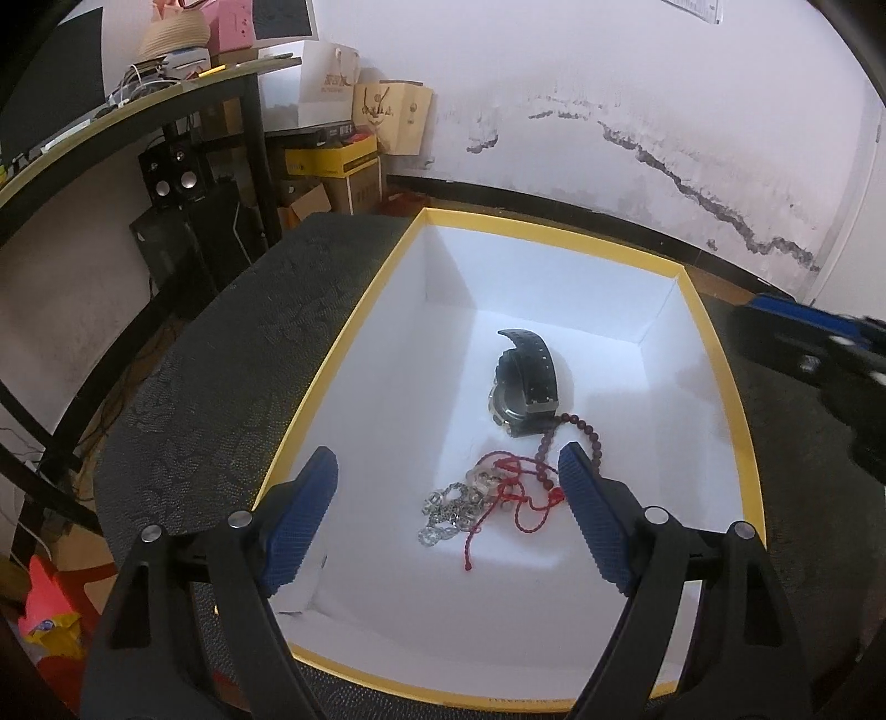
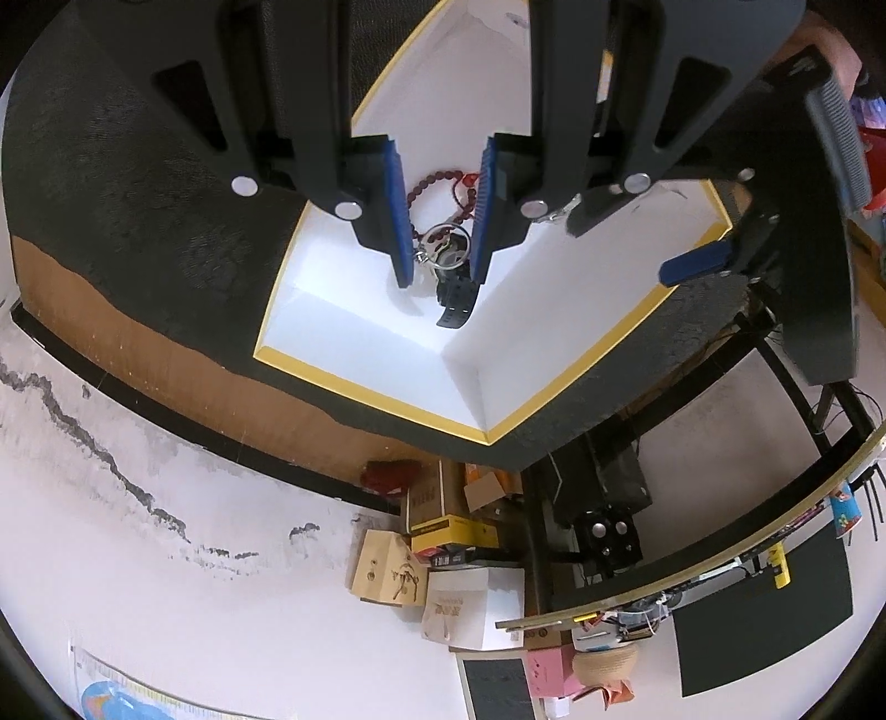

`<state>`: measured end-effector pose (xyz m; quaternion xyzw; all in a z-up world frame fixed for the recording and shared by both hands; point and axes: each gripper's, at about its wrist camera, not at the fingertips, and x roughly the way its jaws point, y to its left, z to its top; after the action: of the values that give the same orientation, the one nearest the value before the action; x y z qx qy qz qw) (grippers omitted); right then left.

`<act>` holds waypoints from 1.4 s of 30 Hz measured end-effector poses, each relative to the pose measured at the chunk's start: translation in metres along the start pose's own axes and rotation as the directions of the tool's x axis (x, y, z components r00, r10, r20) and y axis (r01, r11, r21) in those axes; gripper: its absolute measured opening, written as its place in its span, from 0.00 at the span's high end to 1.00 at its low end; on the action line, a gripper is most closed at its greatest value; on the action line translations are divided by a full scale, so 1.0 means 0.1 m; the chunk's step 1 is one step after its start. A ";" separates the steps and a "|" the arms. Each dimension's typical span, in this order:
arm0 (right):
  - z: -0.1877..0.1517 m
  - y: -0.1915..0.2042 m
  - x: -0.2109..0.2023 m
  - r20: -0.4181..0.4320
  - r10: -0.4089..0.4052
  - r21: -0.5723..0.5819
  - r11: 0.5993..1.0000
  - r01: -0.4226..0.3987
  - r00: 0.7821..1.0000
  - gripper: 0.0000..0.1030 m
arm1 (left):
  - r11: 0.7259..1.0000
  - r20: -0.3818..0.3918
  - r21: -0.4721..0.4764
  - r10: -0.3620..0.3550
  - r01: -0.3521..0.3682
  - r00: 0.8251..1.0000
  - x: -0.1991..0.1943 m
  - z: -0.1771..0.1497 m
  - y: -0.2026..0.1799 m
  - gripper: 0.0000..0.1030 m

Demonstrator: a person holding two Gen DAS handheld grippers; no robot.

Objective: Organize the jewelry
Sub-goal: 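Lower the ring into the box and open the right tool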

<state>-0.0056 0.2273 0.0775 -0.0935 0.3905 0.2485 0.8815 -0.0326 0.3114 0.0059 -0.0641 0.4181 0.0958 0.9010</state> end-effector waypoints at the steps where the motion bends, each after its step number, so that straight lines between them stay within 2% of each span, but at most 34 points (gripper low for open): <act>1: 0.01 -0.01 0.05 -0.006 -0.003 0.003 1.000 0.003 1.000 0.79 | 1.000 0.002 0.002 0.000 0.000 1.000 -0.01 0.00 0.00 0.22; 7: 0.06 -0.02 0.44 -0.067 -0.019 0.010 1.000 0.020 0.998 0.79 | 1.000 0.012 -0.003 -0.003 0.003 1.000 -0.06 -0.02 0.02 0.22; 10: 0.06 0.01 0.64 -0.106 -0.024 0.007 1.000 0.025 0.994 0.79 | 1.000 0.022 -0.009 0.009 -0.009 1.000 -0.08 -0.02 0.06 0.15; 16: 0.07 -0.04 1.01 -0.196 -0.024 0.039 0.999 0.032 0.980 0.79 | 0.997 0.043 -0.072 0.034 -0.031 0.999 -0.13 0.01 0.27 0.13; 20: 0.04 -0.09 1.12 -0.216 -0.031 0.063 0.997 0.045 0.976 0.79 | 0.991 0.042 -0.131 0.042 -0.036 0.998 -0.13 0.02 0.42 0.13; 26: 0.00 -0.12 1.15 -0.236 -0.015 0.089 0.995 0.037 0.972 0.79 | 0.988 0.044 -0.149 0.044 -0.037 0.998 -0.14 0.02 0.46 0.13; 27: 0.00 -0.12 1.13 -0.233 -0.013 0.087 0.996 0.034 0.972 0.74 | 0.988 0.044 -0.148 0.046 -0.039 0.998 -0.14 0.03 0.45 0.13; 28: -0.01 -0.13 1.11 -0.228 -0.008 0.088 0.996 0.029 0.974 0.51 | 0.988 0.044 -0.147 0.046 -0.039 0.998 -0.14 0.03 0.45 0.13; 30: 0.00 -0.15 1.02 -0.190 0.002 0.092 0.996 0.016 0.982 0.20 | 0.988 0.046 -0.150 0.049 -0.042 0.998 -0.14 0.03 0.44 0.13; 35: 0.01 -0.21 0.78 -0.137 0.004 0.079 0.997 0.007 0.991 0.18 | 0.987 0.053 -0.155 0.053 -0.044 0.997 -0.13 0.06 0.43 0.10; 42: -0.18 -0.50 0.25 -0.049 -0.022 0.095 0.995 0.026 0.999 0.07 | 0.989 0.078 -0.145 0.034 -0.022 0.996 -0.17 0.10 0.19 0.06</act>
<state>0.0226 0.1868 0.0455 -0.0619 0.4218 0.2168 0.8782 -0.0402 0.3301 0.0244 -0.1193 0.3744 0.1411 0.9087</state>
